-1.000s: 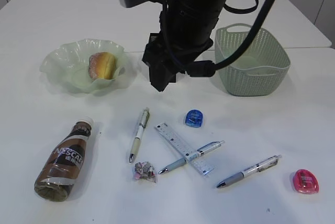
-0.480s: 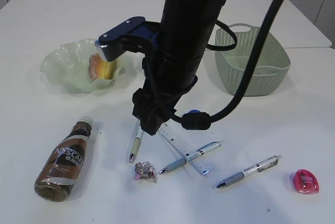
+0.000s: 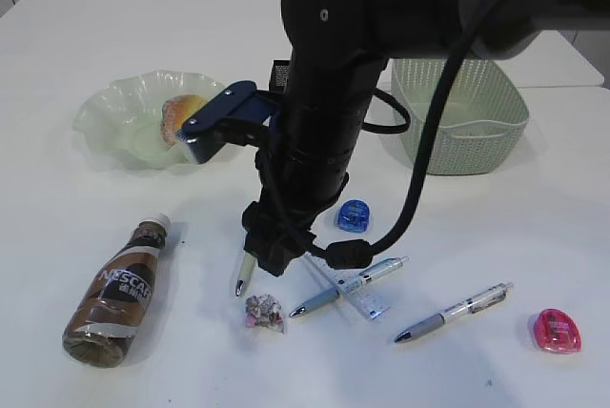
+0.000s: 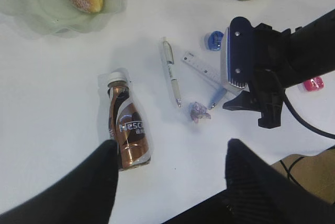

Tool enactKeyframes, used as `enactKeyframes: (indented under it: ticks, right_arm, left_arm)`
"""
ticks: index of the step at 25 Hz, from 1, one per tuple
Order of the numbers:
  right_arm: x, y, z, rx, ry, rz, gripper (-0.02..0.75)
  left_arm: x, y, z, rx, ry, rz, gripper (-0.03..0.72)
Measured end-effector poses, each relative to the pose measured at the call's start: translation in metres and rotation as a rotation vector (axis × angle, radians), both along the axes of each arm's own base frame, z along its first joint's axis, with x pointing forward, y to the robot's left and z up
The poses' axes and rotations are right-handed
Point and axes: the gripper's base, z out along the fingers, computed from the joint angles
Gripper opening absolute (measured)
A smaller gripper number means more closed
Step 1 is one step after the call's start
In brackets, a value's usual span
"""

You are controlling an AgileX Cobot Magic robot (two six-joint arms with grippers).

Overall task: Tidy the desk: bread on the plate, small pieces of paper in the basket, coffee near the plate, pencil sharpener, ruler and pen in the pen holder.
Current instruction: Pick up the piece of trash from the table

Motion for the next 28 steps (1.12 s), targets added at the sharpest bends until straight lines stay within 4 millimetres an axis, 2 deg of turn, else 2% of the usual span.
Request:
enactKeyframes:
  ticks: [4, 13, 18, 22, 28]
  right_arm:
    - [0.002, 0.004, -0.013, 0.000, 0.036, -0.005, 0.512]
    - [0.005, 0.009, -0.023, 0.027, 0.050, -0.046, 0.515]
    - [0.007, 0.011, -0.026, 0.043, 0.039, -0.068, 0.544]
    - [0.008, 0.015, -0.043, 0.047, 0.091, -0.092, 0.575]
    - [0.009, 0.019, -0.056, 0.055, 0.137, -0.124, 0.587]
  left_arm:
    - [0.000, 0.000, 0.000, 0.000, 0.000, 0.000, 0.456]
    - [0.000, 0.000, 0.000, 0.000, 0.000, 0.000, 0.456]
    - [0.000, 0.000, 0.000, 0.002, 0.000, 0.001, 0.456]
    - [0.000, 0.000, 0.000, 0.003, -0.001, 0.001, 0.456]
    - [0.000, 0.000, 0.000, 0.005, -0.001, 0.002, 0.456]
